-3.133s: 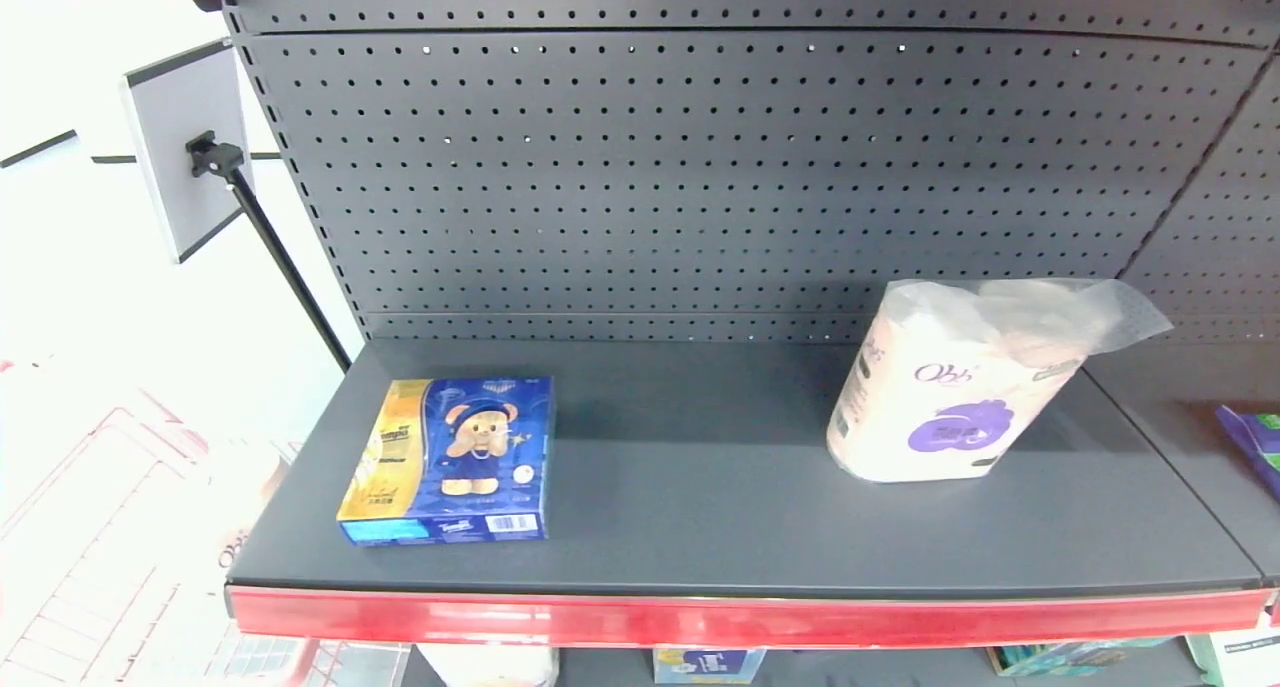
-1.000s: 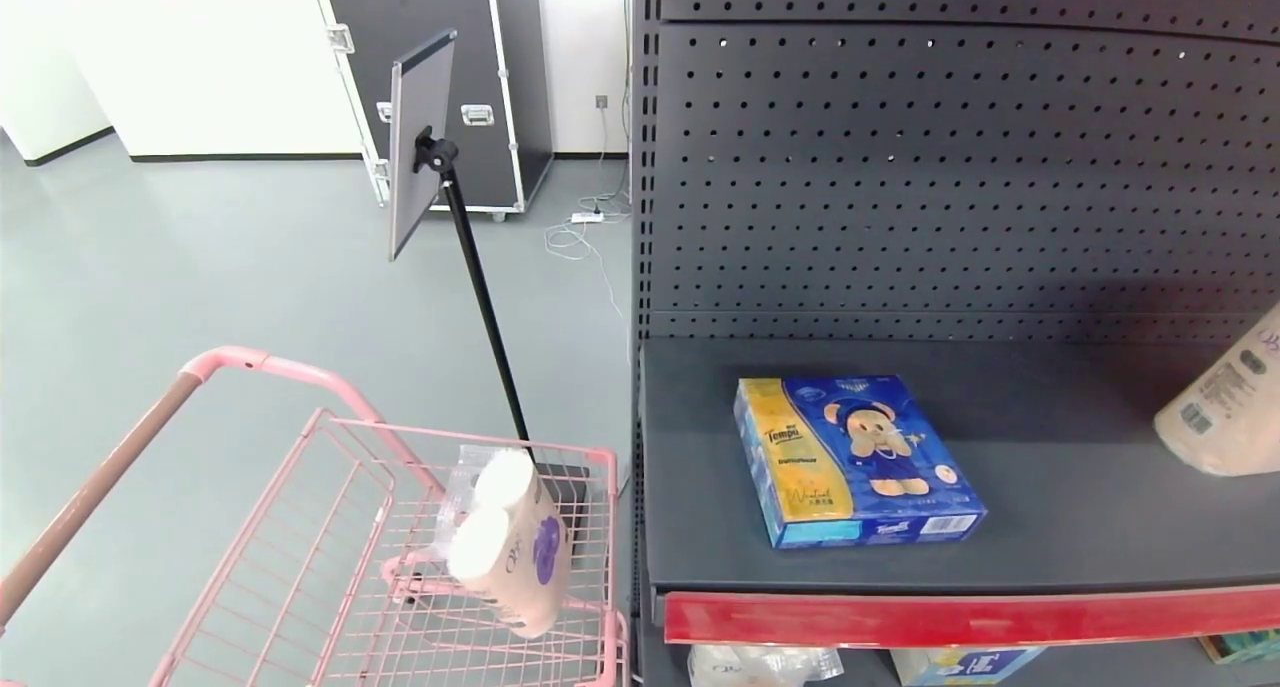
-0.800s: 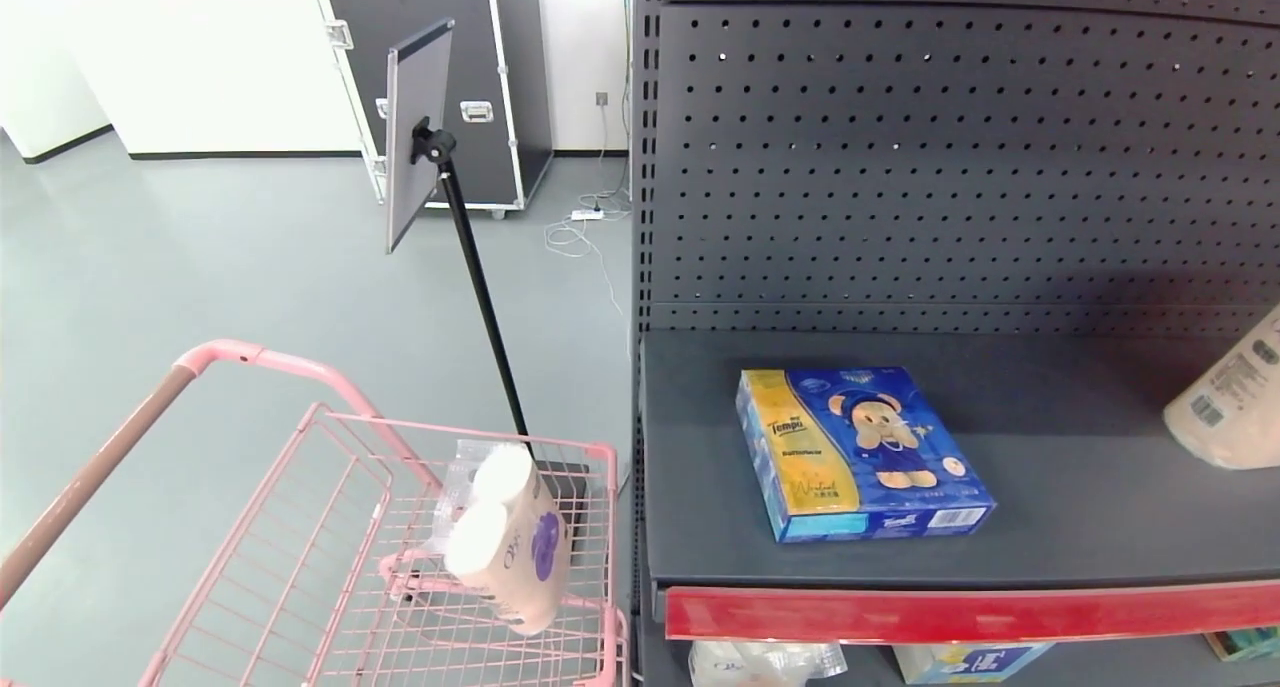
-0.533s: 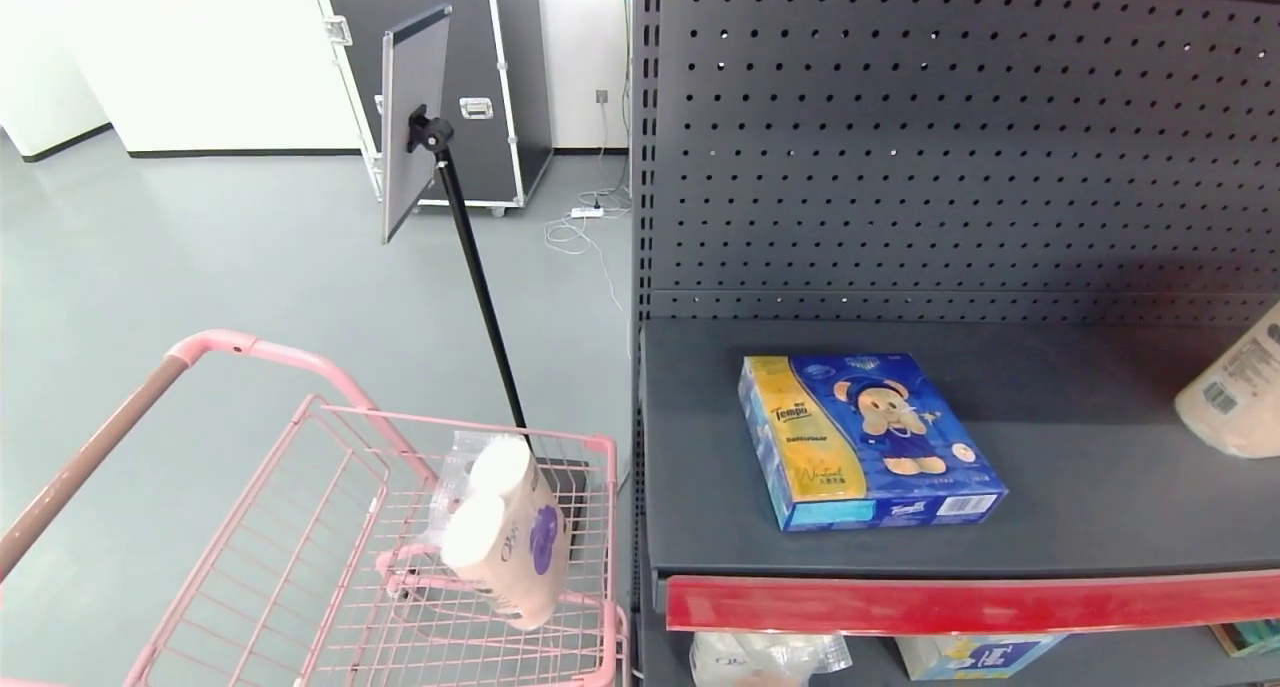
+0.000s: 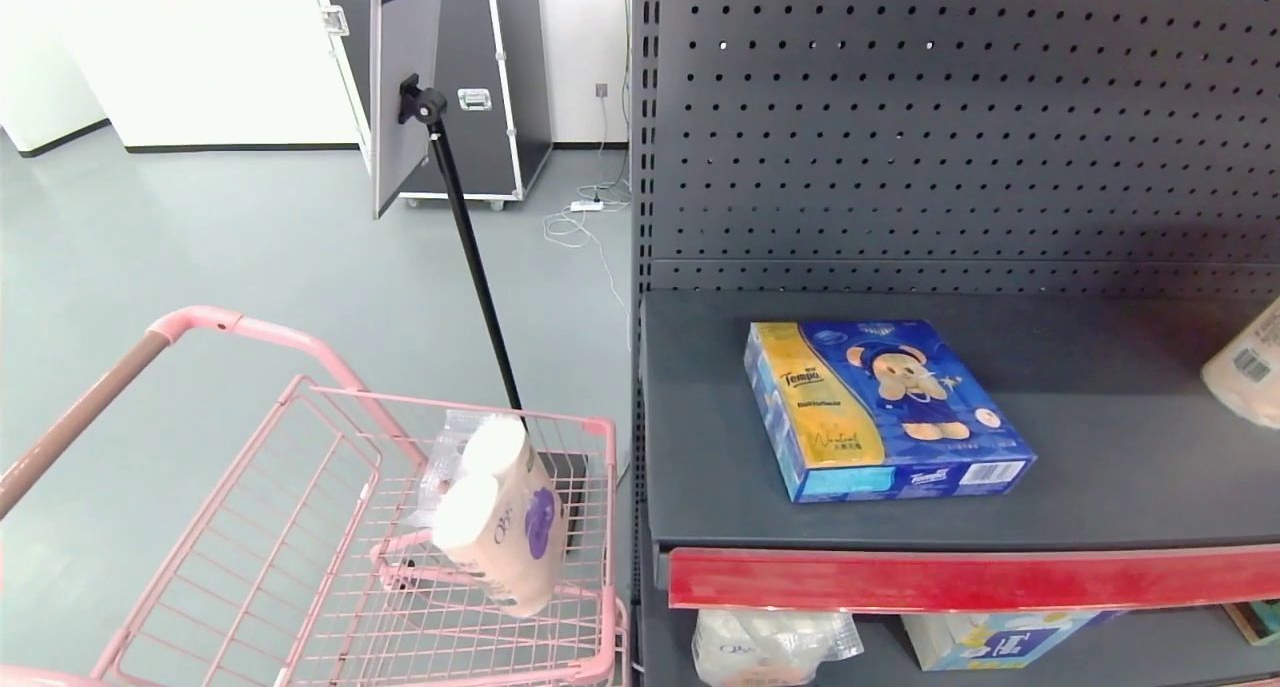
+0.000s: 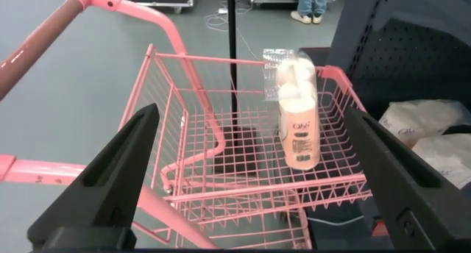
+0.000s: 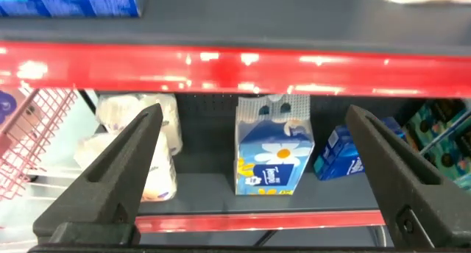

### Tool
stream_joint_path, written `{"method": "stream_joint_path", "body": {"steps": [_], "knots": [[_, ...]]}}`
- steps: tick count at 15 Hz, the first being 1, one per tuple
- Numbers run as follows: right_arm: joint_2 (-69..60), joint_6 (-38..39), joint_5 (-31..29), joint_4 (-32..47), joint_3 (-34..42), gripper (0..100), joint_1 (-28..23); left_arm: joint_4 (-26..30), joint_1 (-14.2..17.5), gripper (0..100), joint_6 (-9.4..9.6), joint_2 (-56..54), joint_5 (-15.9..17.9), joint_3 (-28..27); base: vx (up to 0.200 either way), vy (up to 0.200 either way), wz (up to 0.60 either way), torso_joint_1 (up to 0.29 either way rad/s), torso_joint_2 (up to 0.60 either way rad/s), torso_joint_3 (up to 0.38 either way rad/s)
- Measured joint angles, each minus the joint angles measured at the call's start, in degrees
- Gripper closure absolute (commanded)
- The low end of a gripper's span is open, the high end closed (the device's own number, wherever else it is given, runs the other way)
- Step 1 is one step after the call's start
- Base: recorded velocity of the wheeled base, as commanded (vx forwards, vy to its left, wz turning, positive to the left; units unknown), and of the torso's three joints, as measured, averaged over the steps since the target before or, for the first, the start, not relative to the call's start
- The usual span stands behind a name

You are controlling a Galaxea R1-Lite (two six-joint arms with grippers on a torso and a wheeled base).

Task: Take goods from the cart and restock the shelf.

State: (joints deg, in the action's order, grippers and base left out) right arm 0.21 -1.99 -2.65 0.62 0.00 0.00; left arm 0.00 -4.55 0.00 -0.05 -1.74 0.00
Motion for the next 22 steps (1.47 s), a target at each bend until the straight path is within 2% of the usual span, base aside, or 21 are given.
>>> {"method": "stream_joint_path", "body": {"steps": [14,19,21,22], "knots": [[0.0,0.0,-0.04,0.06,0.0,0,0.0,0.1,0.0,0,0.0,0.0,0.05,0.0,0.0,0.0,0.0,-0.155,0.48,0.323],[0.0,0.16,-0.06,-0.02,0.0,0,0.0,0.0,-0.09,0,0.43,0.0,0.09,0.0,0.0,0.0,0.0,-0.02,0.08,0.055],[0.0,0.13,-0.09,0.0,0.0,0,0.0,-0.21,-0.11,0,2.23,0.0,0.84,0.0,0.0,0.0,0.0,0.0,0.0,0.0],[0.0,0.1,-0.09,0.0,0.0,0,0.0,-0.43,-0.11,0,3.8,0.0,2.52,-0.07,0.0,0.0,0.0,0.0,0.0,0.0]]}}
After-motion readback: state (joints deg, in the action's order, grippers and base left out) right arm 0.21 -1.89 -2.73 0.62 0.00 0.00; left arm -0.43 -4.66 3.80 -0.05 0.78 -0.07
